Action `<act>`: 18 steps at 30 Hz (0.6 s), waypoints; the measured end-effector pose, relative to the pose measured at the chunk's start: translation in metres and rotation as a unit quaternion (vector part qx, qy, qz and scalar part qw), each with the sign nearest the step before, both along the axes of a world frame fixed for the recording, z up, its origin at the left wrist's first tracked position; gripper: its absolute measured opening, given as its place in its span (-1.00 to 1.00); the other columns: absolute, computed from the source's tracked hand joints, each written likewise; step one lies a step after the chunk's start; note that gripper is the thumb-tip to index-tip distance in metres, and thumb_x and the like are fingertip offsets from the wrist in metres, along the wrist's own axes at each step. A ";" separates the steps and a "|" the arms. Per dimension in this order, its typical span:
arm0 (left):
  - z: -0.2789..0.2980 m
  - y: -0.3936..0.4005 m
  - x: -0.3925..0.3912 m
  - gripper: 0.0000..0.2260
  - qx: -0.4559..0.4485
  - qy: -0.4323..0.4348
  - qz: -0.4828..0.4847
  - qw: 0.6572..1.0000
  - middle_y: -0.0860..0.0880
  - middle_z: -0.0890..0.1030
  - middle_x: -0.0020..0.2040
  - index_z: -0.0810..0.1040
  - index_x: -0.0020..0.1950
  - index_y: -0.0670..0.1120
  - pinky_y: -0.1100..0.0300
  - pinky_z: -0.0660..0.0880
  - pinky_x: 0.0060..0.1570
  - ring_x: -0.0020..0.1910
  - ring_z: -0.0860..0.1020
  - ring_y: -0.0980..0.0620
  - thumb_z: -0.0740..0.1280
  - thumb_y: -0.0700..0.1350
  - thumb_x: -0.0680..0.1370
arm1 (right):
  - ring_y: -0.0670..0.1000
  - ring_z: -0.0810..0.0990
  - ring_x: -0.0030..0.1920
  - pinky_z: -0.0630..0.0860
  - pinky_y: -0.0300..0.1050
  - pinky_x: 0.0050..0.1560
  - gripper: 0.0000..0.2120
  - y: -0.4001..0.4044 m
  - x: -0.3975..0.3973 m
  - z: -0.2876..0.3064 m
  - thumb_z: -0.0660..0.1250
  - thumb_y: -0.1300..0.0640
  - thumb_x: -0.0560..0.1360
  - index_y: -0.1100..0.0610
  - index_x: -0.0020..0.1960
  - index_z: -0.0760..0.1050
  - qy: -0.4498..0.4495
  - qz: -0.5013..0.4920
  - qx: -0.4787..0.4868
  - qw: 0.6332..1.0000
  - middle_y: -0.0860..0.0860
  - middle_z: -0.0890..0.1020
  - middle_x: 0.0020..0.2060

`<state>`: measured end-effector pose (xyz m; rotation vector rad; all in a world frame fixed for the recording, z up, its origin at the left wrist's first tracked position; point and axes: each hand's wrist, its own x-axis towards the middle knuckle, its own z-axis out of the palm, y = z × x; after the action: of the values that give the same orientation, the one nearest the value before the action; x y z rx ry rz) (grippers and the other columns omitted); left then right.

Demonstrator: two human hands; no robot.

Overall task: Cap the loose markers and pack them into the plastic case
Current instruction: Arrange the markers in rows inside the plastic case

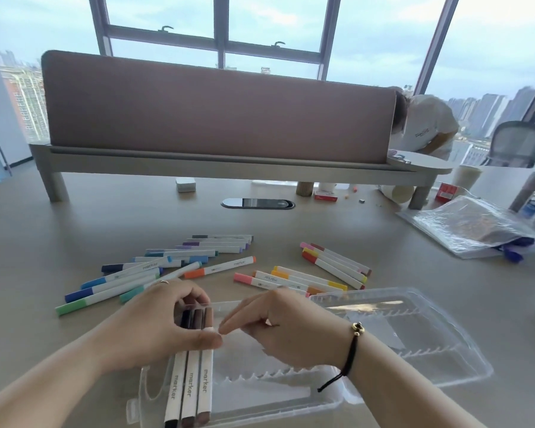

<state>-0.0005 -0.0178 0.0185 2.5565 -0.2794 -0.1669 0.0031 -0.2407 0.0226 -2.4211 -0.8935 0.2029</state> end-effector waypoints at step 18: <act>-0.016 -0.001 0.004 -0.99 -0.004 -0.111 0.017 0.994 0.38 0.56 -0.16 0.61 -0.11 0.26 0.24 0.51 -0.16 -0.16 0.51 0.31 0.40 0.12 0.51 | -0.07 0.55 -0.26 0.52 -0.16 -0.28 -0.85 -0.062 0.042 -0.005 0.35 -0.02 0.42 -0.05 -0.25 0.67 -0.085 -0.337 -0.112 0.931 -0.09 0.63 -0.38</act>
<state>0.0038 -0.0189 0.0026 2.5711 -0.3182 0.1324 0.0452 -0.3026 0.0171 -2.8340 -0.0584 -0.1769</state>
